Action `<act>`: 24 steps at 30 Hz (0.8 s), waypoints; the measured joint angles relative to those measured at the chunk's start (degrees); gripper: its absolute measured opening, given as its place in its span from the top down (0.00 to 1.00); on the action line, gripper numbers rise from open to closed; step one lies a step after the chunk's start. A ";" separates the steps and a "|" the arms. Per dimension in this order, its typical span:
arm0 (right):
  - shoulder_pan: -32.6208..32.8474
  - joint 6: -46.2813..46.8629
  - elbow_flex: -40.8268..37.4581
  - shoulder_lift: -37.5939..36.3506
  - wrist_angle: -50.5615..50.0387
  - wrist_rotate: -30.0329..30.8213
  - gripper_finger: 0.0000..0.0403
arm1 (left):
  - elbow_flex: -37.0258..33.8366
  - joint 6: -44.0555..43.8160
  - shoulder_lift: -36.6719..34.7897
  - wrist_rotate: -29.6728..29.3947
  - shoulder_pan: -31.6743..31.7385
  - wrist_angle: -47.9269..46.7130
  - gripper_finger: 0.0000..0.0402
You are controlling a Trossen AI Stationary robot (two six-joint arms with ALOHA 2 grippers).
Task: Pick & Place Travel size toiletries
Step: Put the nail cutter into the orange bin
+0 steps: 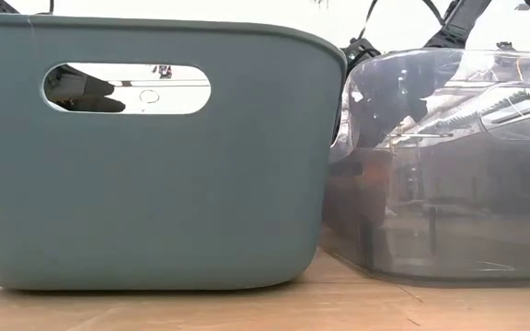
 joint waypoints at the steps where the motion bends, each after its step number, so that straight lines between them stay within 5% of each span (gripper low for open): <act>1: -0.03 0.00 0.00 -0.49 -0.11 0.02 0.67 | 0.00 0.00 0.00 0.00 0.02 0.00 0.32; 10: -2.27 -1.43 0.04 -11.92 -3.41 1.62 0.63 | 0.00 -0.02 -0.02 -0.02 0.00 0.00 0.32; 18: -6.57 -2.88 0.02 -21.51 -16.22 32.57 0.63 | 0.00 -0.01 -0.02 0.00 0.00 0.00 0.32; 24: -13.74 4.96 -0.11 -18.91 -25.44 35.76 0.63 | 0.00 0.00 0.00 0.00 0.02 -0.01 0.32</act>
